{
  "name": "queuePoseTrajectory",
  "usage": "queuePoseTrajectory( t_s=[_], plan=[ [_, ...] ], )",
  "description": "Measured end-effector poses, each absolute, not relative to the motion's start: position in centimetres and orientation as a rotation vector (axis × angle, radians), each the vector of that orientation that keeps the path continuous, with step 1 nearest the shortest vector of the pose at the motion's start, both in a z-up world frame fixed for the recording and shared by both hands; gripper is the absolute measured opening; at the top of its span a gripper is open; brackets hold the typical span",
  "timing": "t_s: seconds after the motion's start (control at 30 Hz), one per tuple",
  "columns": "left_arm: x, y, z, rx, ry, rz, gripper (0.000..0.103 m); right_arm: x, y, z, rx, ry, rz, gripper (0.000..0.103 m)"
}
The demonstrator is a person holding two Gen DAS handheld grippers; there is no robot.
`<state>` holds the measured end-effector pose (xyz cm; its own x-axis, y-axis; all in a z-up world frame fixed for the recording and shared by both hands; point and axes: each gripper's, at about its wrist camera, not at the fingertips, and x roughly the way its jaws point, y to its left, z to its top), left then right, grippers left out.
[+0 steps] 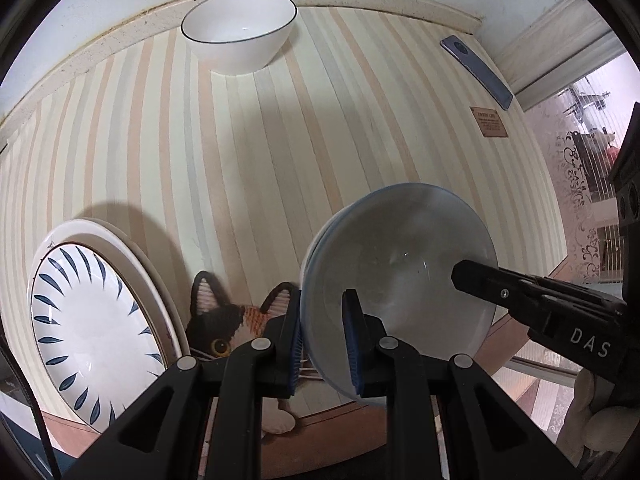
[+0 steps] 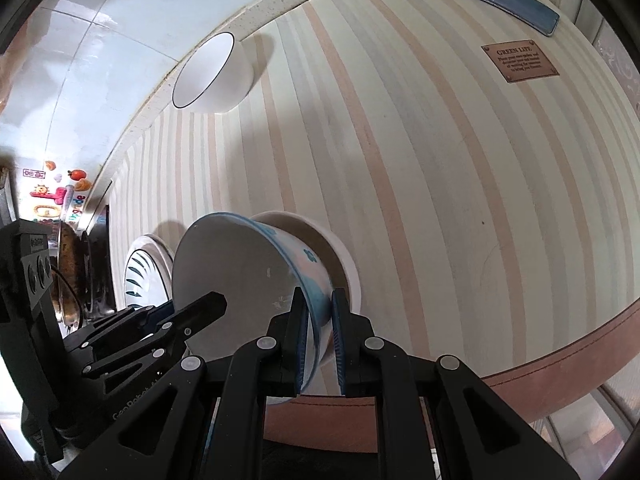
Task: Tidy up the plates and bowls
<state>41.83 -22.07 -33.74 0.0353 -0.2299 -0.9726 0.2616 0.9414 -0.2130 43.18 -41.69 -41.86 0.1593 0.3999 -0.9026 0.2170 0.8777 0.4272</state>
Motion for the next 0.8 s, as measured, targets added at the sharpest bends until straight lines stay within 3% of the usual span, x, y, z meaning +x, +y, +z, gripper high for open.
queuePoseTrajectory(
  t_s=[0.43, 0.63, 0.7, 0.8],
  plan=[
    [42.1, -21.1, -34.3, -0.041, 1.519, -0.397, 0.016, 43.9, -41.7, -42.6, 0.512, 1.467, 0.162, 0.016],
    [42.8, -18.3, -30.6, -0.125, 1.455, -0.388, 0.017, 43.9, -43.4, -40.9, 0.607, 1.463, 0.199, 0.020],
    [43.6, -17.0, -28.8, -0.149, 1.410, -0.366, 0.019, 44.4, -43.7, -39.7, 0.618, 1.440, 0.208, 0.023],
    [46.2, -15.3, -26.9, -0.195, 1.356, -0.317, 0.026, 46.9, -43.6, -37.6, 0.625, 1.391, 0.235, 0.040]
  ],
)
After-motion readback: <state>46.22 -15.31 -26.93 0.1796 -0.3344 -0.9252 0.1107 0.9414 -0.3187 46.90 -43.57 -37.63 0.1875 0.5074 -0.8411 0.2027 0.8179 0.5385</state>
